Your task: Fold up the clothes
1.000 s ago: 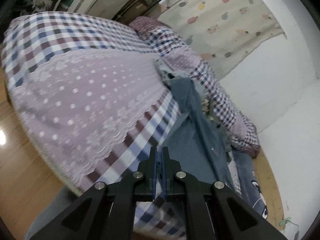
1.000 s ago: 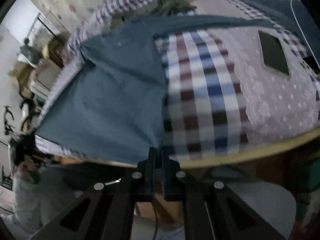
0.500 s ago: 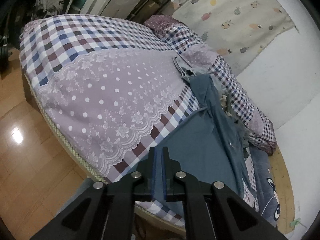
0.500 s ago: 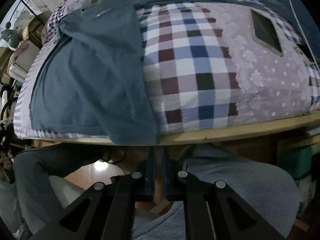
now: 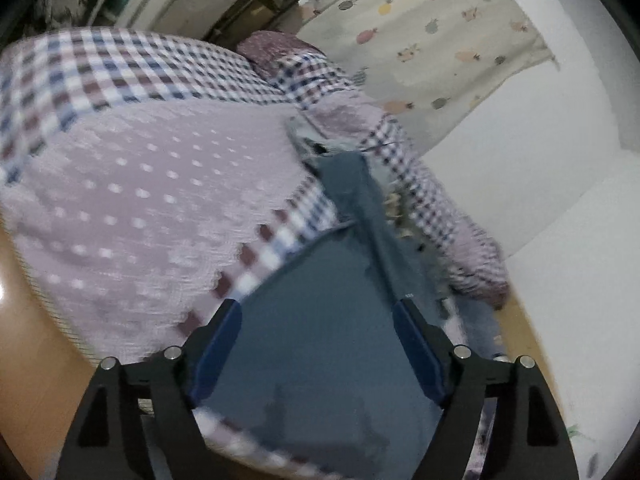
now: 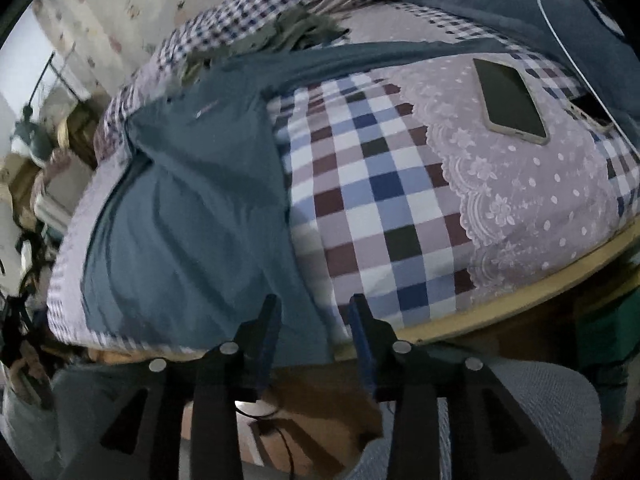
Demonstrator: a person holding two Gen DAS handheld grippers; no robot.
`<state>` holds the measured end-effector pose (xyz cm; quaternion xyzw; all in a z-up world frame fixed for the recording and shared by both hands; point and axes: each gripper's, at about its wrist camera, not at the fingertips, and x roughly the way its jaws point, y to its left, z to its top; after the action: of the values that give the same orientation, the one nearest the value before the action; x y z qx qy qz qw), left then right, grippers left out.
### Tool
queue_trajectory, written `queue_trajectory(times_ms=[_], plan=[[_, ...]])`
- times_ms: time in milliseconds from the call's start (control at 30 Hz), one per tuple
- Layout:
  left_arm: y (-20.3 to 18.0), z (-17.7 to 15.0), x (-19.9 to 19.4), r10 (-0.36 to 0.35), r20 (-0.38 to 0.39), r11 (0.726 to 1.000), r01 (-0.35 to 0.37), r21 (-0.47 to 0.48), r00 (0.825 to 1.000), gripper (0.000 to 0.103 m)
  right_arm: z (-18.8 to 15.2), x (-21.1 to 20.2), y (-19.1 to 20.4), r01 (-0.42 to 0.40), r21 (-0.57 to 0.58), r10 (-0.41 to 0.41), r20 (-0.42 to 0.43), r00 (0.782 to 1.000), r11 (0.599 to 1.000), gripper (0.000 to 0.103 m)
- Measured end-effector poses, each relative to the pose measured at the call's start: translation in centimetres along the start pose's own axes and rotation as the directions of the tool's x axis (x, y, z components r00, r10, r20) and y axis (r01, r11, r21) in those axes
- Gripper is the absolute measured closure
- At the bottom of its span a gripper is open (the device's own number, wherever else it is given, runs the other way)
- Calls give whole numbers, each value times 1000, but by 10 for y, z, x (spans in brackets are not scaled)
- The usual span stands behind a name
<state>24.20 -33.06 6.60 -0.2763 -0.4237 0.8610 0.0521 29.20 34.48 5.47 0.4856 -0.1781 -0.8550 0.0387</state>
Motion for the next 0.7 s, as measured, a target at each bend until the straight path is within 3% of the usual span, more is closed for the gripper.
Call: queue_trajectory(times_ms=[133, 433, 600, 700], plan=[[-8, 0, 32, -45, -30, 998, 44, -34, 999, 17, 3, 5, 4, -25, 28, 24, 38, 999, 999, 62], [-57, 4, 94, -39, -35, 995, 42, 94, 999, 17, 16, 13, 17, -130, 50, 123, 121, 985, 990, 59], [-103, 7, 134, -76, -21, 973, 79, 219, 997, 17, 48, 31, 9, -222, 123, 203, 151, 968, 967, 56], [-123, 5, 160, -88, -28, 960, 92, 265, 996, 17, 81, 49, 13, -225, 98, 209, 152, 966, 969, 55]])
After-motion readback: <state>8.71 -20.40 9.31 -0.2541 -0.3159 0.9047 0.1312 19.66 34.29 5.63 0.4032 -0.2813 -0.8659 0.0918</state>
